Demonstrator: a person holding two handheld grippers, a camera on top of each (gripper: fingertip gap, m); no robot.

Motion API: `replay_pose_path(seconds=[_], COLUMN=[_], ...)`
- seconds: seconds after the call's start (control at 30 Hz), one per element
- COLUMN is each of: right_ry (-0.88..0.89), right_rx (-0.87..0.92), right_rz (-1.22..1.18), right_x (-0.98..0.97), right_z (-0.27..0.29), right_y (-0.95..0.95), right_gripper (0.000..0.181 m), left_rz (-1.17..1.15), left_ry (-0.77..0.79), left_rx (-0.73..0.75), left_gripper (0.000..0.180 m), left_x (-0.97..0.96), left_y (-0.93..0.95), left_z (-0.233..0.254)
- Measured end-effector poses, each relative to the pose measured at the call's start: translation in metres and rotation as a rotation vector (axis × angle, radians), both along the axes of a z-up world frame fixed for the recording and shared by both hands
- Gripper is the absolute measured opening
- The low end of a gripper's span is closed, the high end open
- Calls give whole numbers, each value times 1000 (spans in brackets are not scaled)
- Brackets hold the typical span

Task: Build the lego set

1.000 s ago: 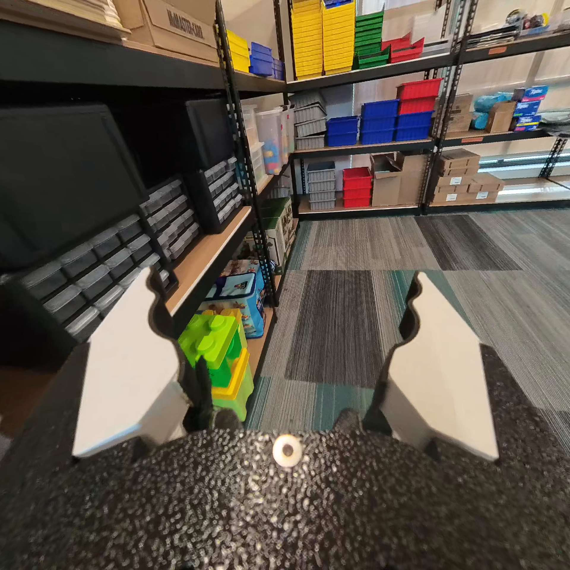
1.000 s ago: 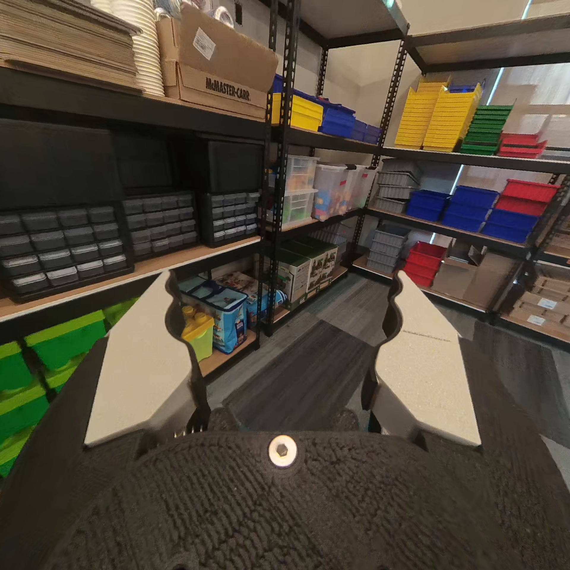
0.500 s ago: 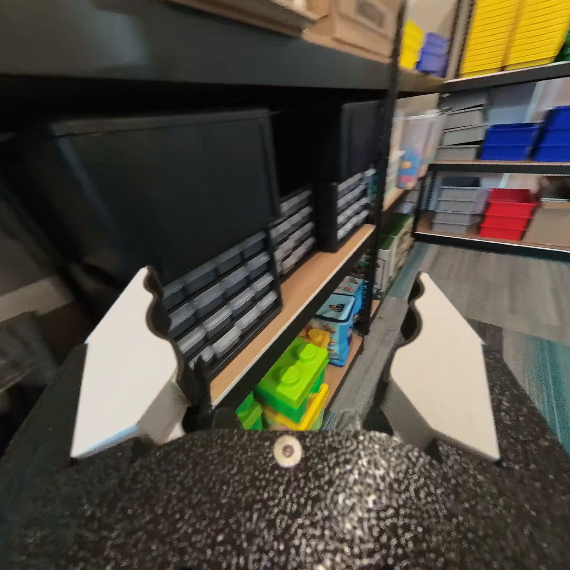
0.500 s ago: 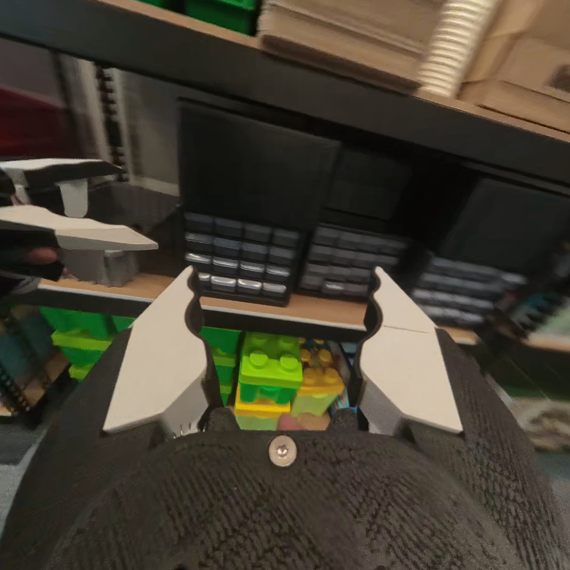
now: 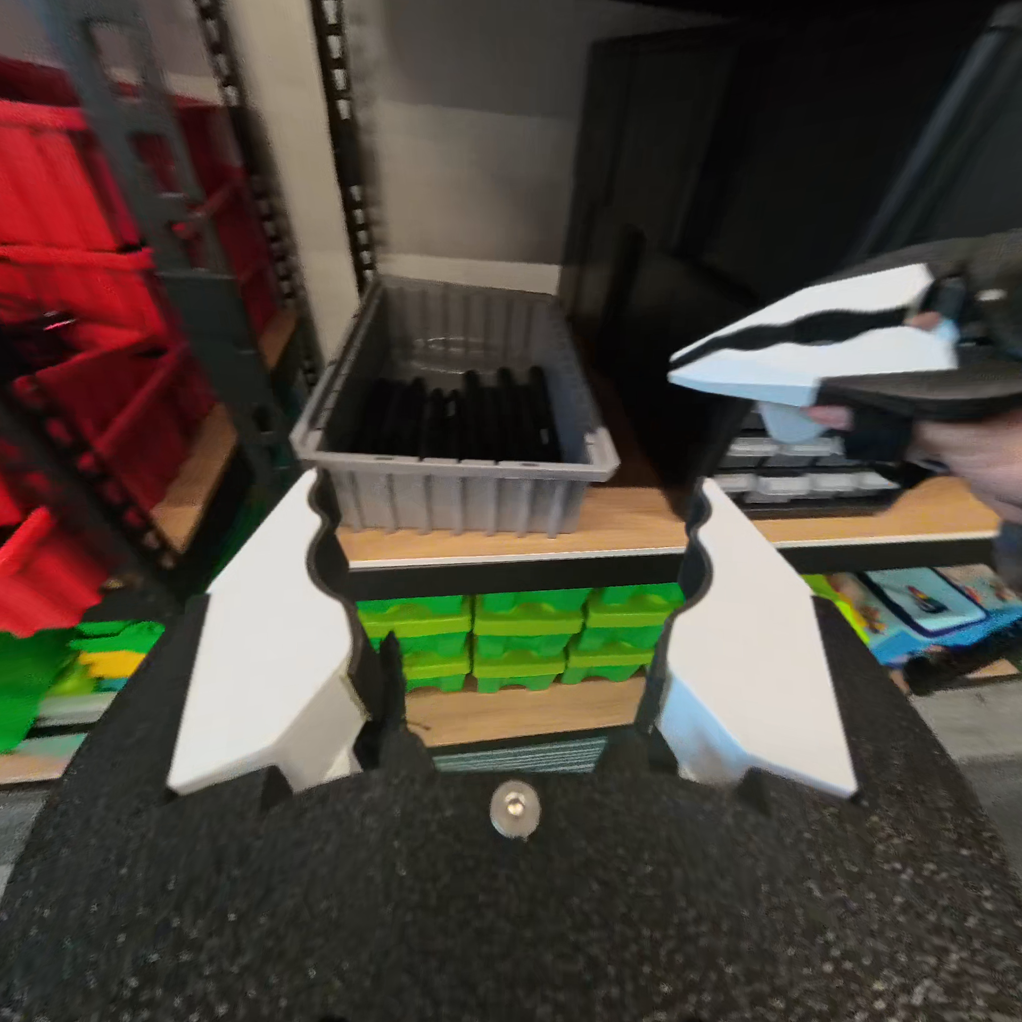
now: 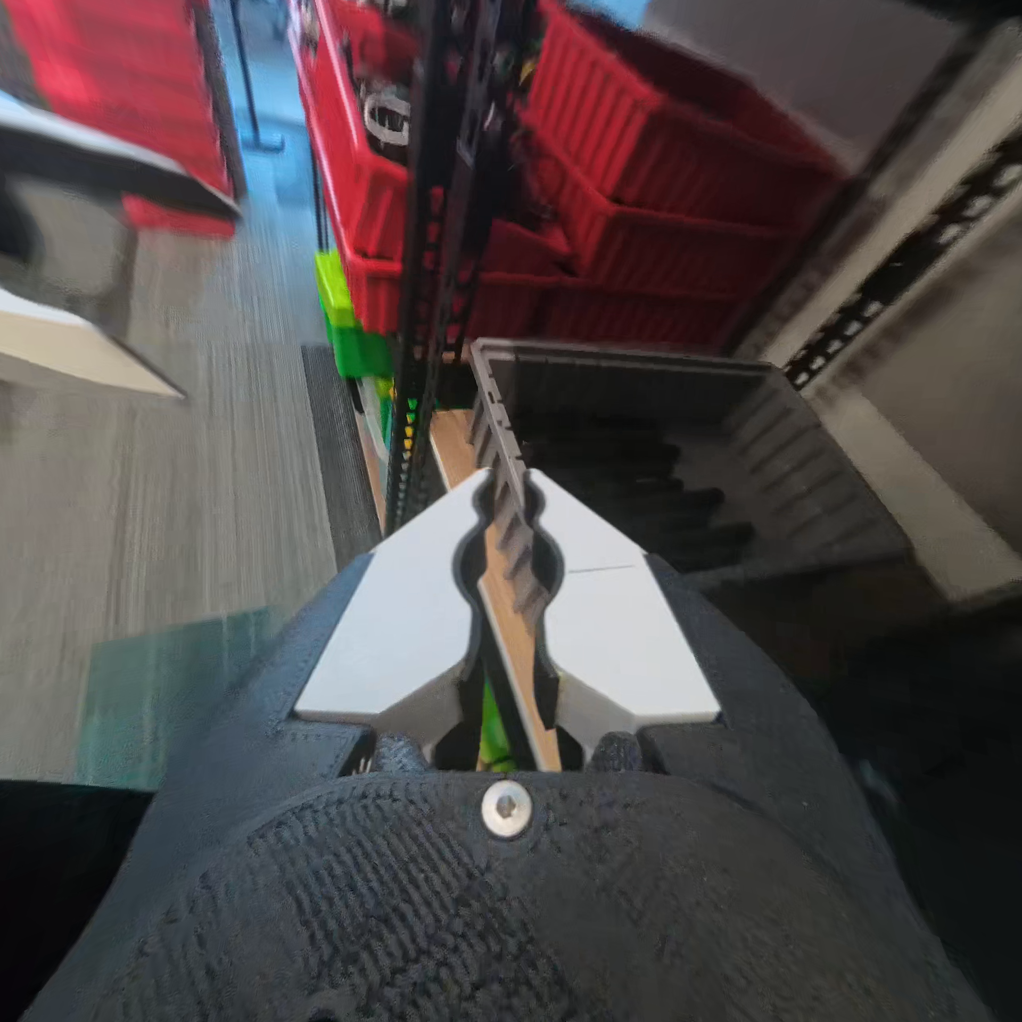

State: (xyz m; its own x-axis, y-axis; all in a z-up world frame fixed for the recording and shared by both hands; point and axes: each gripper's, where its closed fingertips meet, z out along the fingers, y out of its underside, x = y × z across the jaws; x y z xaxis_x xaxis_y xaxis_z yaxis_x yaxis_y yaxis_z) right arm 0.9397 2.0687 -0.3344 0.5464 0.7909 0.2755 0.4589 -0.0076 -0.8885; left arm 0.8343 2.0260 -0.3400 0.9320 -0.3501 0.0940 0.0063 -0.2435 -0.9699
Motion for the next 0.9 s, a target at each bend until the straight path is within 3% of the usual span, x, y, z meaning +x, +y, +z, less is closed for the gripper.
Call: replay_pose_path(seconds=[0.03,0.27,0.4,0.67,0.77,0.9], right_ry=[-58,-334,-376,-563,-702,-736], right_rx=[-1,-236,-300,-301,-279,-330], right_rz=[20,63,-1,-98,-43,-13], right_x=[-14,-59,-64,-60,-58,-54], right_z=[-13,-106,-128,-184,-211,-232], right_y=[19,148,217,364,387,403], right_gripper=[0,0,0,0,0,0], left_rz=[34,233,276,370,412,435], left_ry=[7,61,5,-43,-95,-142], left_rx=[-13,-290,-264,-332,-318,-325], left_gripper=[121,124,120,121,120,120], left_x=[-13,-72,-74,-71,-71,-68], left_y=[6,45,53,63,71,84], left_z=[-5,-53,-55,-112,-125,-141])
